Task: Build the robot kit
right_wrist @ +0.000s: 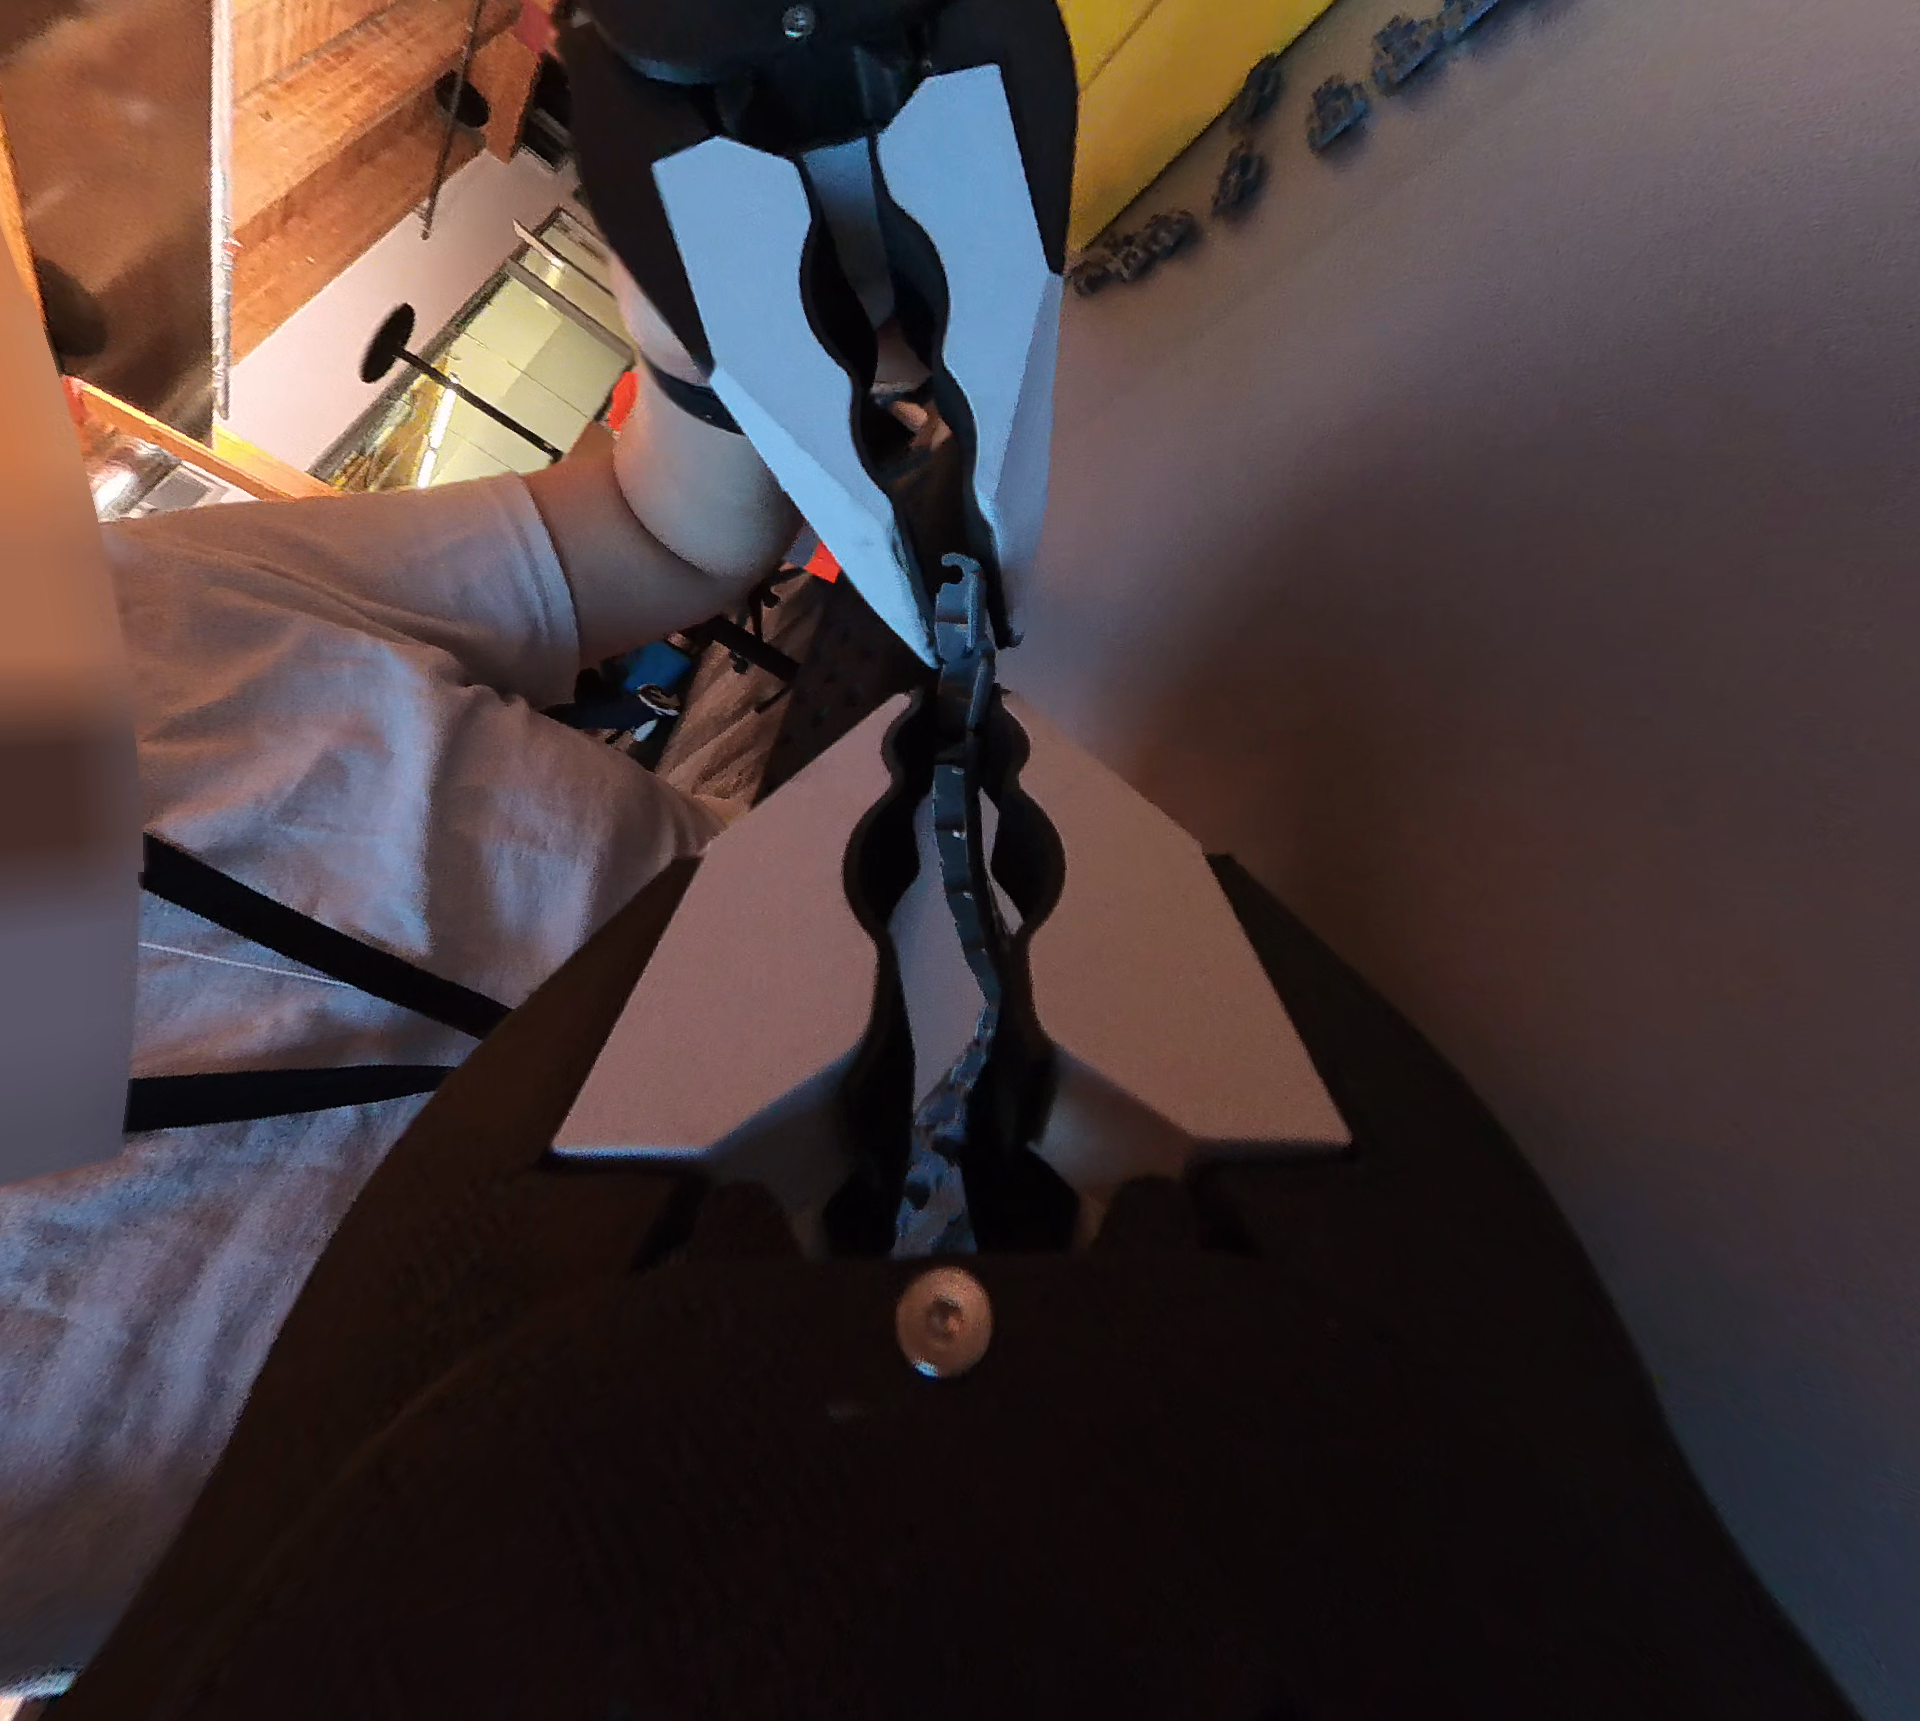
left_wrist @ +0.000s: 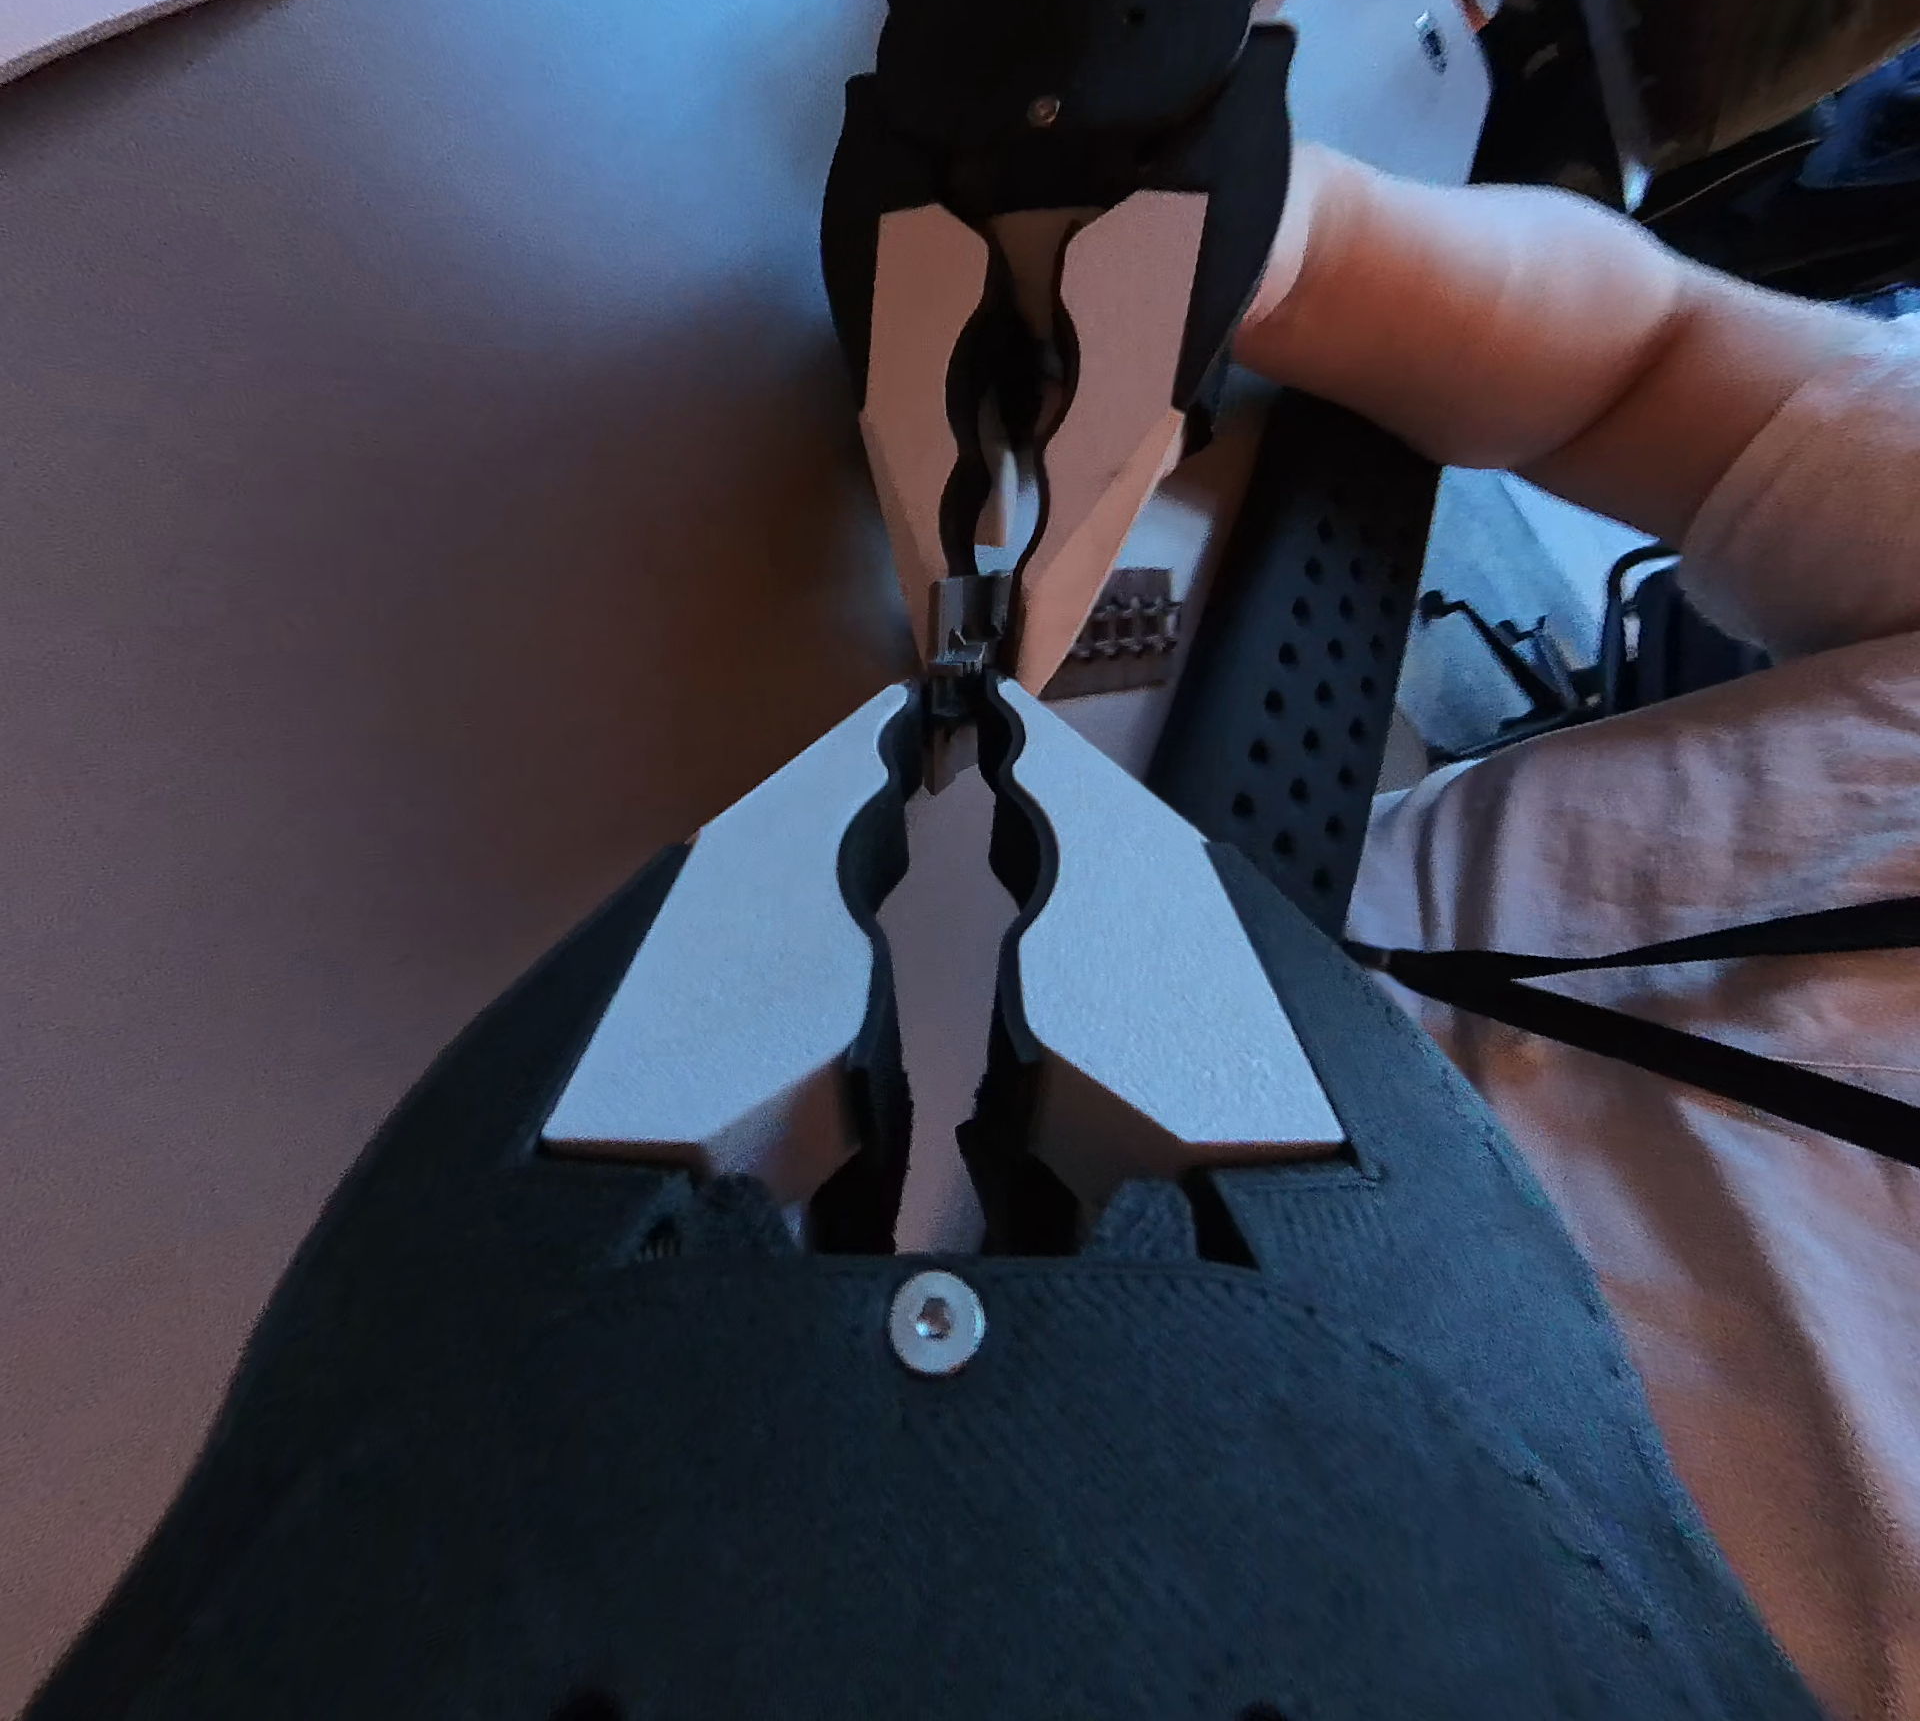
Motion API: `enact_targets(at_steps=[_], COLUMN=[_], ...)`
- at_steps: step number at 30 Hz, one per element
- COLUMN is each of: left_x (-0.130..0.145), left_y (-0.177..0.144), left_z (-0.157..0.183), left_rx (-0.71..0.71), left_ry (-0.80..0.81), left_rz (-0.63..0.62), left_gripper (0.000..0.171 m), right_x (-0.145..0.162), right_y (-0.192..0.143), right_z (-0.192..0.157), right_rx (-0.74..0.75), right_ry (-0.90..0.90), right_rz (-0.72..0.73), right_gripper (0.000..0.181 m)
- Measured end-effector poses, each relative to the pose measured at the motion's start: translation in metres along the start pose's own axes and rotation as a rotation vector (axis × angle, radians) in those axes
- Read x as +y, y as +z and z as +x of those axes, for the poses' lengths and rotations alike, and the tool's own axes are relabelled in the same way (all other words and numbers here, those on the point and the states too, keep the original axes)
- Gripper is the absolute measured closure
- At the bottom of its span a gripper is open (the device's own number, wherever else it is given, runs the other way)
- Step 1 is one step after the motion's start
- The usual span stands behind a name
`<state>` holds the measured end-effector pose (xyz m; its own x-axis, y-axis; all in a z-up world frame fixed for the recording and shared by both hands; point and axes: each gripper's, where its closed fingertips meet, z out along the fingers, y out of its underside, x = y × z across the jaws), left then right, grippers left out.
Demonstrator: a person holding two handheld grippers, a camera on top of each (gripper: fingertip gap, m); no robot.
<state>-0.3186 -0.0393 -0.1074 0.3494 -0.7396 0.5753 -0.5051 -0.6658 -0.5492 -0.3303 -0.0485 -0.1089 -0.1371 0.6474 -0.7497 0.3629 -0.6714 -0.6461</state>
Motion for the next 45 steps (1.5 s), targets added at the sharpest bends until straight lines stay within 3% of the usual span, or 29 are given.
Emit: enact_targets(at_steps=[15, 27, 31, 45], left_x=[0.014, 0.009, -0.016, -0.018], left_y=[0.008, 0.008, -0.001, -0.004], left_z=[-0.003, -0.008, 0.005, 0.009], left_rx=[0.011, -0.067, -0.015, 0.145], left_ry=[-0.062, -0.015, 0.013, -0.084], left_rz=[-0.099, -0.131, -0.015, 0.059], left_gripper=[0.164, 0.164, 0.165, 0.163], right_x=[0.012, 0.008, -0.011, -0.012], right_y=[0.006, 0.003, -0.008, -0.010], right_z=[0.003, 0.008, -0.004, -0.009], right_rx=[0.081, 0.080, -0.054, -0.137], right_ry=[-0.100, -0.041, 0.022, 0.105], right_rz=[-0.075, -0.059, 0.064, 0.067], right_gripper=[0.175, 0.175, 0.177, 0.176])
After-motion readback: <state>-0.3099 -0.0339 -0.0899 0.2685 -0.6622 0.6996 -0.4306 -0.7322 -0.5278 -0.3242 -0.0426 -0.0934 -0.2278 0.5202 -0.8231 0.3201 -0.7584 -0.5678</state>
